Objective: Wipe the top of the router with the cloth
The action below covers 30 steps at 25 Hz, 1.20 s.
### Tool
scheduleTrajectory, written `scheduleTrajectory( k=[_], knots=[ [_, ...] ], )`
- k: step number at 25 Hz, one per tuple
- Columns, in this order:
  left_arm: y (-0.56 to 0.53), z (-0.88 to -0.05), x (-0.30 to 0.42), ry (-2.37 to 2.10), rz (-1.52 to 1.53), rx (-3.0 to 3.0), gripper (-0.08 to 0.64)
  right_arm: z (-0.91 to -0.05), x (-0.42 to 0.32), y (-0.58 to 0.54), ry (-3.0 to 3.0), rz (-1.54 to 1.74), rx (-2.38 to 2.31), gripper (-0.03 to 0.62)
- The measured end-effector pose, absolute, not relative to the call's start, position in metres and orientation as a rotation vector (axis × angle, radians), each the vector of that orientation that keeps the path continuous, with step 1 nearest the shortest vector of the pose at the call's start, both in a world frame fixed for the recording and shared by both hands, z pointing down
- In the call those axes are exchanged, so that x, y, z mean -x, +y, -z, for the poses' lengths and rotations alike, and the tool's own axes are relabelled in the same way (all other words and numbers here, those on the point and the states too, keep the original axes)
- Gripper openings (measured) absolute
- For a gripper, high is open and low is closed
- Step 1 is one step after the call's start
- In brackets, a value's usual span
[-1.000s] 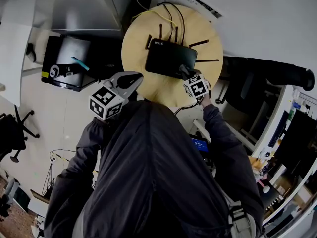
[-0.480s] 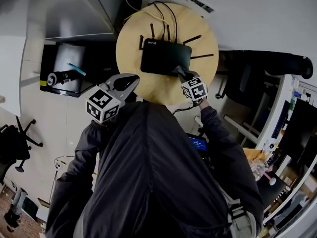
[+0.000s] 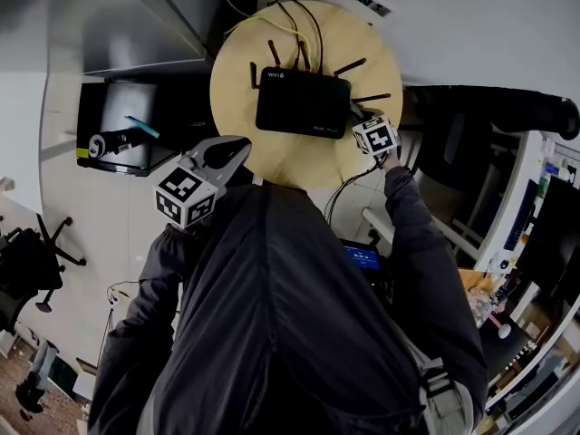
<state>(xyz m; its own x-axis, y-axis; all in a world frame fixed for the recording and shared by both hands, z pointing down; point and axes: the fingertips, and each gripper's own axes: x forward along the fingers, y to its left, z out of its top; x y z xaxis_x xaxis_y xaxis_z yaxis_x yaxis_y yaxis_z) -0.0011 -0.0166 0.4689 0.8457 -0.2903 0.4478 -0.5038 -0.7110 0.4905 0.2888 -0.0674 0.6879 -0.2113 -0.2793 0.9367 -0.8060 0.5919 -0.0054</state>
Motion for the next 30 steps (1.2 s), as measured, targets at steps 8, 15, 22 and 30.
scheduleTrajectory(
  k=[8, 15, 22, 30],
  knots=[
    [-0.013, -0.468, -0.007, -0.565, -0.469, -2.387, 0.003, -0.695, -0.265, -0.044, -1.784, -0.438, -0.713, 0.031],
    [-0.016, -0.467, -0.017, -0.520, -0.476, -2.412, 0.003, -0.695, -0.248, 0.014, -1.821, -0.502, -0.672, 0.031],
    [-0.013, -0.466, -0.019, -0.476, -0.487, -2.426, 0.003, -0.697, -0.244, 0.025, -1.810, -0.559, -0.734, 0.031],
    [-0.013, -0.465, -0.024, -0.425, -0.459, -2.459, 0.004, -0.635, -0.242, 0.013, -1.886, -0.716, -0.978, 0.032]
  ],
)
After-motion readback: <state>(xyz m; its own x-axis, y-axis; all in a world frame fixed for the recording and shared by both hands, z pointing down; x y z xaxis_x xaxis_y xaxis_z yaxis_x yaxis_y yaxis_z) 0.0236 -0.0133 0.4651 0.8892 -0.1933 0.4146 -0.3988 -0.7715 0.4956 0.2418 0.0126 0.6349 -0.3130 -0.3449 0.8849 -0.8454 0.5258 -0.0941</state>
